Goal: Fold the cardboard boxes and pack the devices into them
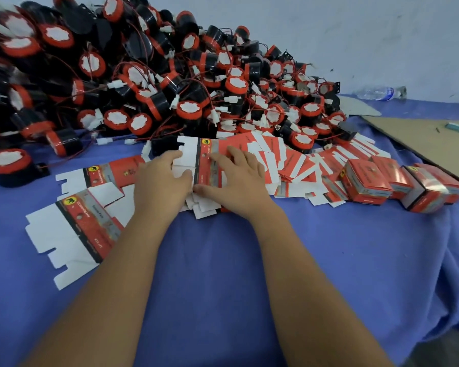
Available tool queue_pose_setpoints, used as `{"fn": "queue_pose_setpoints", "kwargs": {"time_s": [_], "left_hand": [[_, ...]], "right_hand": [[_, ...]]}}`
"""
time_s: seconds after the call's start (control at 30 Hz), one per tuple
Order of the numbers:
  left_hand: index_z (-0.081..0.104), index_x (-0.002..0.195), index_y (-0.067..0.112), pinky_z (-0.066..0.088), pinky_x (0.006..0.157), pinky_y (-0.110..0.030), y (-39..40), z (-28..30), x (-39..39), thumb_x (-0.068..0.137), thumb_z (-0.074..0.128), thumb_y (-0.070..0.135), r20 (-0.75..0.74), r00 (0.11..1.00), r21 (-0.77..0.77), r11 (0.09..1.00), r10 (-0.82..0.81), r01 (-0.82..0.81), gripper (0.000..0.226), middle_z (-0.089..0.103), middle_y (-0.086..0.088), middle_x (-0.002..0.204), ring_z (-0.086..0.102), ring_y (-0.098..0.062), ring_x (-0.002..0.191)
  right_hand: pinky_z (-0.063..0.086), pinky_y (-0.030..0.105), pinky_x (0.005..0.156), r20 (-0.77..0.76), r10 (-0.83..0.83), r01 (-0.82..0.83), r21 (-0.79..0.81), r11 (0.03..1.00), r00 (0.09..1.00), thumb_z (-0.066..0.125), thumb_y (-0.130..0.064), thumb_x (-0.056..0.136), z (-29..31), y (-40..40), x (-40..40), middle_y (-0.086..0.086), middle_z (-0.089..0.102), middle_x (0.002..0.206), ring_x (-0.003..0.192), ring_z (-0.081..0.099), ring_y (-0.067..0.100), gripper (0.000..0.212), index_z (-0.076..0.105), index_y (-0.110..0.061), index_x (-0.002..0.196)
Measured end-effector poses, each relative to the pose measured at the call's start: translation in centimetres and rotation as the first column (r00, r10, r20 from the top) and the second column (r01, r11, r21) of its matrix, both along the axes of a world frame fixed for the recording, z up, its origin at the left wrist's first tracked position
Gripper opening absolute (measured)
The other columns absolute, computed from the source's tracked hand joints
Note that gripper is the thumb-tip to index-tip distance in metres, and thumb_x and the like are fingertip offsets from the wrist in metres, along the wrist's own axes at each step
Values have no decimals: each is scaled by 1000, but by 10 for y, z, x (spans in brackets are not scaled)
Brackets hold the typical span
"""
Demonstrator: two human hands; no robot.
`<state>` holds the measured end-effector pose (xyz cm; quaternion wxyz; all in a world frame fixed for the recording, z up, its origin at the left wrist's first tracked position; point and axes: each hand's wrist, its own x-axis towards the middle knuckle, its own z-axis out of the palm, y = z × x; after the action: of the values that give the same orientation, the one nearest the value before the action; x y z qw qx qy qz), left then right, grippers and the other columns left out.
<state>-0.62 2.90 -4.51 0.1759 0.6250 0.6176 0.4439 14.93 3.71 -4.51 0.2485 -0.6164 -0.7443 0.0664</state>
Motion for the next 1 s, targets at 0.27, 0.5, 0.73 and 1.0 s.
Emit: {"fn": "queue_pose_setpoints", "kwargs": {"time_s": [0.27, 0.5, 0.73, 1.0], "left_hand": [[41, 149, 27, 55, 96, -34, 1, 10, -8, 94, 60, -4, 722, 684, 109, 993, -105, 38, 66, 70, -2, 118, 63, -13, 119], [37, 152, 28, 48, 104, -34, 4, 5, -8, 92, 65, 7, 531, 847, 72, 994, 34, -86, 69, 71, 1, 119, 54, -9, 128], [47, 142, 19, 54, 85, -21, 8, 6, -6, 86, 69, -7, 709, 703, 77, 997, -54, -2, 66, 74, 1, 103, 69, -7, 95], [75, 100, 13, 46, 98, -27, 2, 12, -13, 93, 59, 2, 273, 962, 506, 848, 20, -162, 21, 69, 4, 101, 62, -21, 104]], "right_hand": [[14, 50, 119, -327, 89, -52, 118, 992, 941, 68, -45, 86, 12, -8, -6, -6, 30, 155, 145, 19, 19, 75, 30, -33, 150], [23, 47, 117, -259, 73, -34, 153, 988, 963, 74, -37, 83, 6, 0, -9, -2, 31, 152, 139, 26, 21, 82, 29, -28, 151], [38, 43, 106, -287, -14, 77, 208, 975, 958, 72, -30, 86, 2, 5, -11, 3, 46, 138, 126, 43, 22, 71, 37, -22, 147], [42, 10, 84, -517, 139, 185, 526, 830, 845, 68, -17, 82, 10, -4, -15, -2, 50, 125, 107, 54, 14, 68, 39, -19, 144]]}}
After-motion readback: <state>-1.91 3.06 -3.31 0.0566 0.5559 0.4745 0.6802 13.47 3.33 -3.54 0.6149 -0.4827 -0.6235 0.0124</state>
